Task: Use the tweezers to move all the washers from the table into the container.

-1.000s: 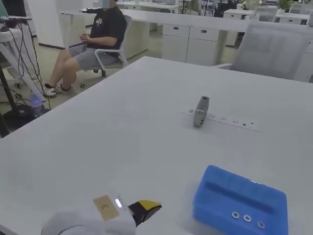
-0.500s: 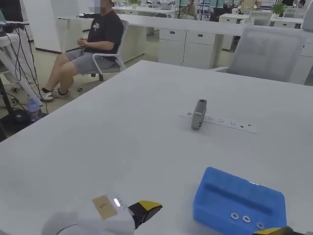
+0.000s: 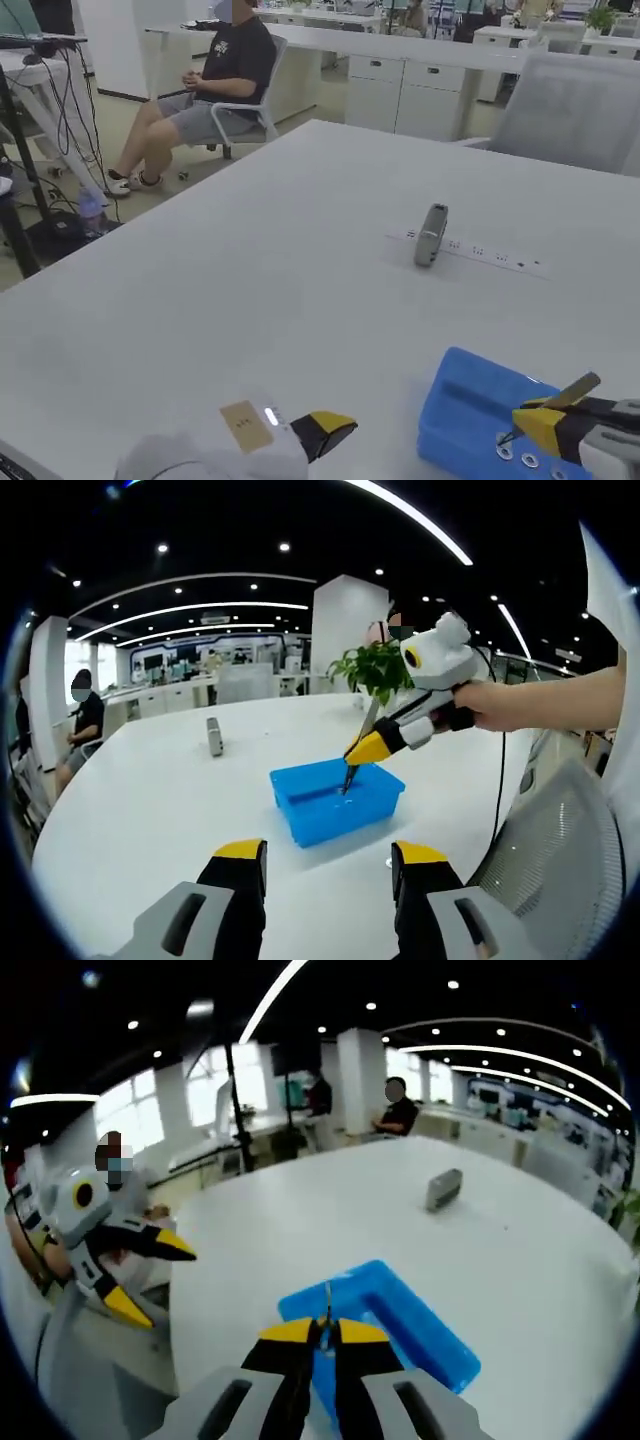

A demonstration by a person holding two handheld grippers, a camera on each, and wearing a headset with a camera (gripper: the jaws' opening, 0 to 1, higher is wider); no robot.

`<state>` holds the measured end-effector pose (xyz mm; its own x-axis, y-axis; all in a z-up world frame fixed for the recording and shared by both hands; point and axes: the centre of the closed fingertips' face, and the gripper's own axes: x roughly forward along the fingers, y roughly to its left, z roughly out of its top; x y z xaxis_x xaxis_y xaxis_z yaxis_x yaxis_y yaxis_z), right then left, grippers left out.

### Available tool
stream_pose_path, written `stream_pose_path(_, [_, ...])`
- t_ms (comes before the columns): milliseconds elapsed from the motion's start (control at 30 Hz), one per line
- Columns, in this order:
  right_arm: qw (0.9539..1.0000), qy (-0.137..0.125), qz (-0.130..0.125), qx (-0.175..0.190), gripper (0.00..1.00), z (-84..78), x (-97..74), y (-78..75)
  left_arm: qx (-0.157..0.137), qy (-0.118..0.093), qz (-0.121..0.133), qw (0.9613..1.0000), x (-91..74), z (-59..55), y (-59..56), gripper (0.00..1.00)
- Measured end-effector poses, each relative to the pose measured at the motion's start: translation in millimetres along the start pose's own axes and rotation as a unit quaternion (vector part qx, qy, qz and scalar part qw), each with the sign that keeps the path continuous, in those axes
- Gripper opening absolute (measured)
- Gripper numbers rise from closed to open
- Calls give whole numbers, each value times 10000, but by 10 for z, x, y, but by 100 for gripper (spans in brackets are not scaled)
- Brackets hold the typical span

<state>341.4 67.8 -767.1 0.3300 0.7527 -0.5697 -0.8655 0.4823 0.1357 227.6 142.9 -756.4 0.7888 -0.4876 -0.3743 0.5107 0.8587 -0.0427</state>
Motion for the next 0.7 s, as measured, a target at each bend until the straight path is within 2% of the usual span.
stream_pose_path(133, [9992, 243, -26, 307, 3, -54, 150, -126, -1, 18, -22, 10000, 3, -8, -7, 48])
stream_pose_path(300, [9980, 458, 60, 437, 3, -136, 330, -164, -17, 14, -16, 10000, 3, -8, -2, 48])
stream_pose_path(467, [9972, 665, 83, 322, 3, -208, 432, -182, -34, 28, -26, 10000, 6, -14, -6, 48])
stream_pose_path(700, [9966, 789, 72, 232, 4, -264, 505, -248, -55, 38, -35, 10000, 8, -19, -9, 48])
